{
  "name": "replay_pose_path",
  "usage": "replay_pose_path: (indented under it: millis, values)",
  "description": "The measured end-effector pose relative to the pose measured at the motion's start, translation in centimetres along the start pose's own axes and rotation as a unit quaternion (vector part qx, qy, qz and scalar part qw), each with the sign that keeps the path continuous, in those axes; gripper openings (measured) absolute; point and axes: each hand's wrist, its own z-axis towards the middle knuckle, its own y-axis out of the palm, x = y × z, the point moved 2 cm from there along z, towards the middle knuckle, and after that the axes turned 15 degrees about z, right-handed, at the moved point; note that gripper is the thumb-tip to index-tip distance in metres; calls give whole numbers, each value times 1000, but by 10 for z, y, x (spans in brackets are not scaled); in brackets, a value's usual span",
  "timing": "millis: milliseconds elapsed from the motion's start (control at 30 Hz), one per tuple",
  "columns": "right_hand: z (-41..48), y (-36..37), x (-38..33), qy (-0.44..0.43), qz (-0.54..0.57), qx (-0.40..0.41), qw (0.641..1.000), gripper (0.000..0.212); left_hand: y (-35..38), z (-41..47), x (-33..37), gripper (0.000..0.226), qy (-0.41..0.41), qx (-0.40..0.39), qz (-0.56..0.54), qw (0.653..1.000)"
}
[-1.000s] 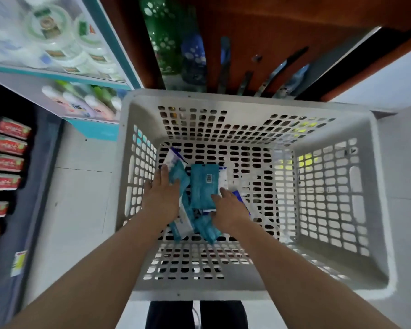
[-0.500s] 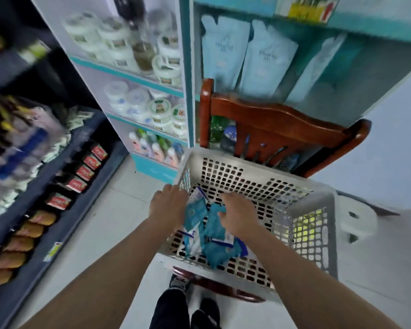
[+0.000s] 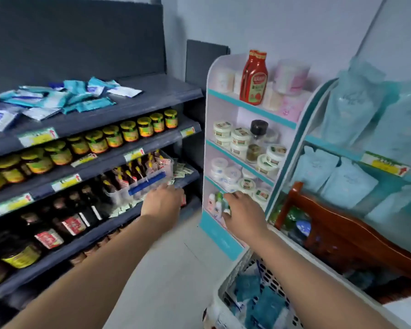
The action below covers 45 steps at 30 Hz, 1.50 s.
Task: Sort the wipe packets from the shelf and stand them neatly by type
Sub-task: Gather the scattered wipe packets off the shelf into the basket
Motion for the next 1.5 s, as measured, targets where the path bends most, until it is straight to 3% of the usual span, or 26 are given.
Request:
replay_pose_path:
  millis: [400, 867, 1133, 1500]
  values:
    - [147, 16, -182, -140, 23, 59, 988, 42, 5, 22, -229, 26, -136, 86, 34, 986]
    - [308, 51, -293, -197, 27, 40, 979, 47, 42, 100, -382, 31, -207, 29, 51, 977]
    - [435, 80, -314, -234, 14, -39, 971, 49, 76, 195, -425, 32, -250, -11, 34, 968]
    - [565, 121, -317, -278, -7, -247, 928, 58, 114, 300, -464, 54, -347, -129, -50, 927]
